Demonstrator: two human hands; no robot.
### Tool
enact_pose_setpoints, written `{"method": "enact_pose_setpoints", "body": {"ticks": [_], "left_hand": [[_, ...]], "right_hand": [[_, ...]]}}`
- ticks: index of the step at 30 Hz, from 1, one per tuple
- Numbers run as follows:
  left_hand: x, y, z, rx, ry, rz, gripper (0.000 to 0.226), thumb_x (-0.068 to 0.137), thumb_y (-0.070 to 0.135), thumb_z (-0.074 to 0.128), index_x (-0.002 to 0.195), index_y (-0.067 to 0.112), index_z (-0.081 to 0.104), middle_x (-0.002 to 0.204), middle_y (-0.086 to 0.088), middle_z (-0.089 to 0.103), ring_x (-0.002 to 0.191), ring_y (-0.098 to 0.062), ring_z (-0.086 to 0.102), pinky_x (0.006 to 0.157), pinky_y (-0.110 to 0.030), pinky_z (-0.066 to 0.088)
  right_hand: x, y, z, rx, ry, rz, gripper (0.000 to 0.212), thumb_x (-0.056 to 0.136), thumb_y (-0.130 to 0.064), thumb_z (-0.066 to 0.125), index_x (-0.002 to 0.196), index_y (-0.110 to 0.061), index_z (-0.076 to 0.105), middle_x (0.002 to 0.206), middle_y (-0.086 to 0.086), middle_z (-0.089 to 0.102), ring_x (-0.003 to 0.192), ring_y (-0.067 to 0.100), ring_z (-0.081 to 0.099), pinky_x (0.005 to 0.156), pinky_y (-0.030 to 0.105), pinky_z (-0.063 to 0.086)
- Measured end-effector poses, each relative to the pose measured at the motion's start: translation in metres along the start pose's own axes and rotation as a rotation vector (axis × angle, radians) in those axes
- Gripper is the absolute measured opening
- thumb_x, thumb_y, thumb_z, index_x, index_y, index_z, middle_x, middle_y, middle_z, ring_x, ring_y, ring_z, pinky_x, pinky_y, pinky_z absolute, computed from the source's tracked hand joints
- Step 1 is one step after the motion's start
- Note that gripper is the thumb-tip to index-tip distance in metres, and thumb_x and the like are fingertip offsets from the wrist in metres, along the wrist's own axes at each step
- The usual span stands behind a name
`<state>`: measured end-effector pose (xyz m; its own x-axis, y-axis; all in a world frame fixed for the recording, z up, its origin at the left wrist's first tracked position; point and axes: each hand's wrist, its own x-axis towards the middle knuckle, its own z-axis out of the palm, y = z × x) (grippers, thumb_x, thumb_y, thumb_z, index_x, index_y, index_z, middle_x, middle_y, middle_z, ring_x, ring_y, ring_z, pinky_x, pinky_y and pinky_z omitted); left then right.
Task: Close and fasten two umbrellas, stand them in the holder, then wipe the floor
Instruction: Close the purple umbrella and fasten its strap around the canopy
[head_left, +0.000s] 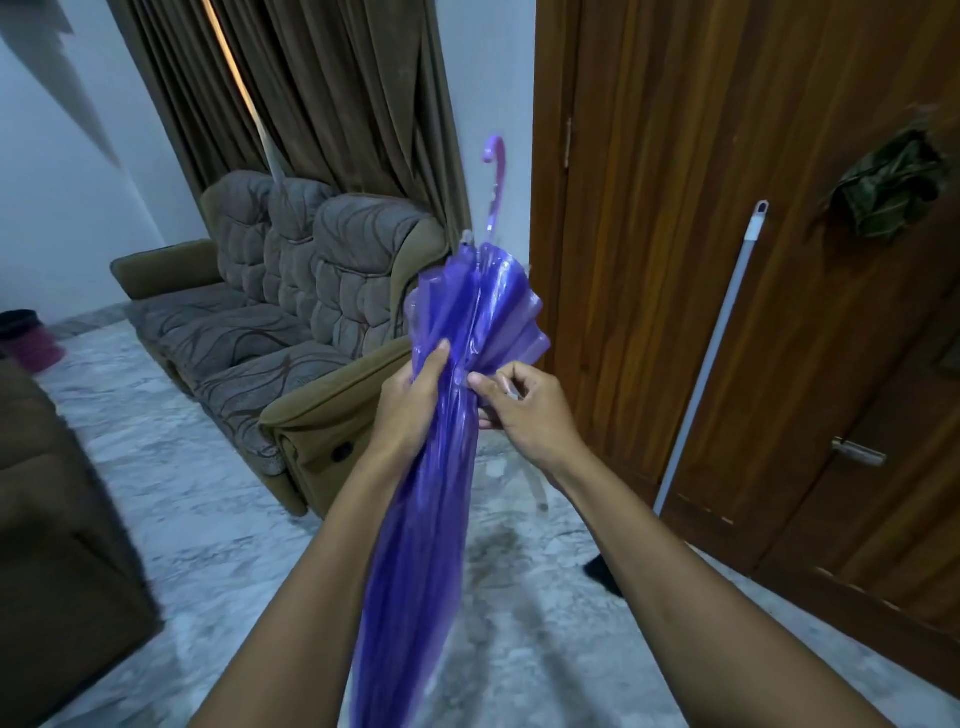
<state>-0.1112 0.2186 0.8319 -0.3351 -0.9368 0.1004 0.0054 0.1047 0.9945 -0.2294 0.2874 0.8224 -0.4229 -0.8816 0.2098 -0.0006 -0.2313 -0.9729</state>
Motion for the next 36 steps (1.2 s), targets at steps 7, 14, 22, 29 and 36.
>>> {"method": "enact_pose_setpoints", "body": {"ticks": [7, 14, 22, 29, 36], "left_hand": [[-0.001, -0.001, -0.025, 0.107, -0.417, 0.054, 0.076, 0.066, 0.009, 0.082, 0.132, 0.001, 0.046, 0.107, -0.008, 0.071, 0.092, -0.013, 0.07, 0.083, -0.027, 0.055], [-0.014, 0.015, -0.001, -0.103, -0.162, 0.038, 0.035, 0.076, -0.021, 0.041, 0.084, 0.006, 0.062, 0.063, -0.002, 0.064, 0.054, -0.009, 0.059, 0.051, -0.02, 0.049], [-0.009, 0.022, -0.007, -0.295, 0.066, -0.14, 0.018, 0.076, -0.011, 0.039, 0.081, -0.002, 0.054, 0.05, -0.012, 0.056, 0.041, -0.018, 0.059, 0.041, -0.021, 0.047], [-0.017, 0.017, -0.005, -0.135, -0.041, -0.063, 0.027, 0.069, -0.006, 0.046, 0.093, 0.002, 0.055, 0.061, -0.008, 0.054, 0.052, -0.021, 0.051, 0.049, -0.031, 0.046], [-0.023, 0.015, -0.004, -0.151, -0.092, -0.058, 0.062, 0.075, -0.007, 0.051, 0.128, 0.019, 0.033, 0.084, -0.014, 0.058, 0.064, -0.026, 0.056, 0.061, -0.038, 0.051]], "right_hand": [[0.01, 0.005, 0.006, -0.001, 0.032, -0.032, 0.043, 0.087, -0.015, 0.074, 0.06, -0.02, 0.04, 0.055, -0.004, 0.047, 0.056, 0.017, 0.057, 0.061, 0.033, 0.055], [0.017, -0.01, 0.008, 0.016, 0.059, 0.004, 0.04, 0.082, -0.008, 0.078, 0.064, -0.014, 0.044, 0.055, -0.005, 0.067, 0.047, 0.009, 0.064, 0.051, 0.027, 0.055], [-0.003, -0.007, -0.013, -0.058, -0.013, 0.095, 0.011, 0.089, -0.014, 0.072, 0.089, -0.013, 0.061, 0.061, -0.001, 0.056, 0.039, -0.001, 0.038, 0.044, 0.014, 0.031], [0.004, -0.022, -0.017, -0.074, -0.22, 0.1, 0.047, 0.089, -0.05, 0.063, 0.096, -0.004, 0.062, 0.082, 0.006, 0.055, 0.063, 0.02, 0.049, 0.061, 0.029, 0.038], [0.007, -0.011, -0.011, -0.264, -0.135, -0.014, 0.036, 0.1, -0.036, 0.054, 0.065, -0.027, 0.057, 0.048, -0.021, 0.049, 0.049, -0.003, 0.045, 0.067, 0.029, 0.04]]}}
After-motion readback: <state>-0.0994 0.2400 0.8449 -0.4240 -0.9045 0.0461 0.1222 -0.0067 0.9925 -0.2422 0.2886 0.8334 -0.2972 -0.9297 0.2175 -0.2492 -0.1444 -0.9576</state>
